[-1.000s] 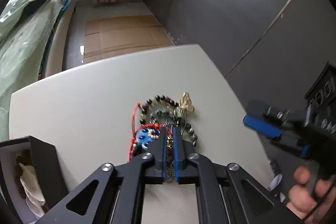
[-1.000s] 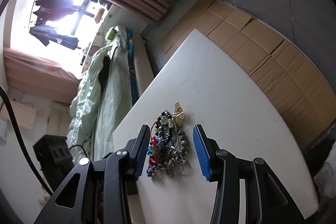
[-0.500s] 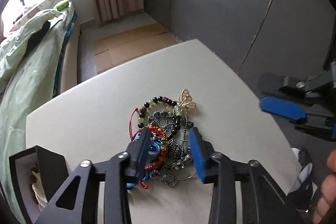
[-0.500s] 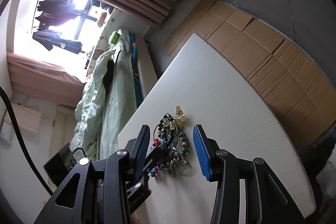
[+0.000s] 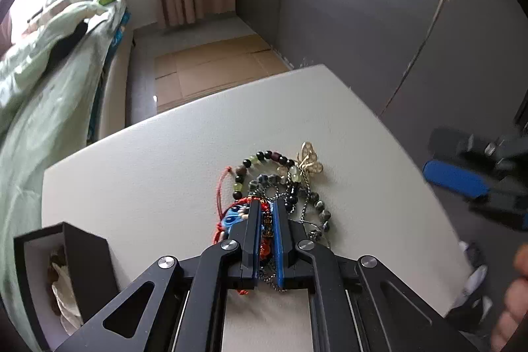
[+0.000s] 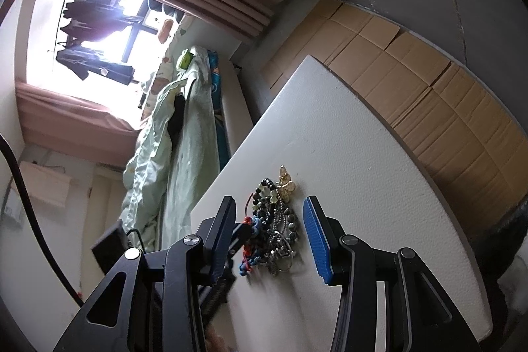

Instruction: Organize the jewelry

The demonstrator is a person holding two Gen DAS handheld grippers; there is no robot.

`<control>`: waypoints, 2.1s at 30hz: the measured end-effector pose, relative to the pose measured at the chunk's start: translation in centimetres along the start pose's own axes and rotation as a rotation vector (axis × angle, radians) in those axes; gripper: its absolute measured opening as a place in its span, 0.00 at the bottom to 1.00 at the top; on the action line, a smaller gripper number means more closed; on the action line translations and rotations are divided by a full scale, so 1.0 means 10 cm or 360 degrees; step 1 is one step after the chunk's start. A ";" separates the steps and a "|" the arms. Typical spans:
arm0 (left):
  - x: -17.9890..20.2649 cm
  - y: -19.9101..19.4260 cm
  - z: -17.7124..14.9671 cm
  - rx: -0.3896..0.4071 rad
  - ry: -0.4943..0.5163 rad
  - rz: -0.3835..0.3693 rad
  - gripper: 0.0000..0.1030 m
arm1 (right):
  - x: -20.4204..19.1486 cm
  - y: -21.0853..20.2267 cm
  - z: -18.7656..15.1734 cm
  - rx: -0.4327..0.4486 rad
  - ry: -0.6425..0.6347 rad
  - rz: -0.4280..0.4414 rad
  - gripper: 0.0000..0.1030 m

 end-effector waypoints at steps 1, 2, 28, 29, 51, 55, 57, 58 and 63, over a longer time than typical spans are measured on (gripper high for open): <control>-0.03 -0.05 0.01 0.0014 -0.0019 -0.0024 0.07 | 0.00 0.00 0.00 -0.0002 -0.0006 -0.0006 0.44; -0.06 -0.10 0.02 0.0027 -0.0038 -0.0055 0.07 | 0.00 0.01 0.00 -0.0003 -0.0010 -0.0011 0.44; -0.88 -0.87 0.11 0.0324 -0.0358 -0.0337 0.07 | -0.24 0.89 -0.11 -0.0215 -0.0187 -0.0301 0.25; -0.91 -0.89 0.10 0.0332 -0.0363 -0.0341 0.07 | -0.23 0.92 -0.11 -0.0222 -0.0186 -0.0311 0.24; -1.31 -1.14 -0.20 0.0376 -0.0445 -0.0352 0.07 | -0.14 0.99 -0.08 -0.0183 -0.0158 -0.0360 0.09; -1.38 -1.14 -0.26 0.0355 -0.0453 -0.0334 0.07 | -0.36 0.87 -0.10 -0.0122 -0.0252 -0.0276 0.09; -1.42 -1.13 -0.28 0.0342 -0.0462 -0.0324 0.07 | -0.48 0.82 -0.12 -0.0094 -0.0302 -0.0239 0.09; -1.45 -1.12 -0.30 0.0335 -0.0471 -0.0318 0.07 | -0.54 0.79 -0.14 -0.0080 -0.0324 -0.0216 0.09; -1.56 -1.06 -0.35 0.0294 -0.0504 -0.0305 0.07 | -0.79 0.71 -0.19 -0.0034 -0.0389 -0.0118 0.09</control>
Point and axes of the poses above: each gripper's, at about its wrist camera, not at the fingertips, and y roughly the way its jaws point, x to its right, z to its top, the point moved 8 cm from there along y, roughly the way its jaws point, and after that the axes turned 11 degrees about -x, right-handed, at the moved point
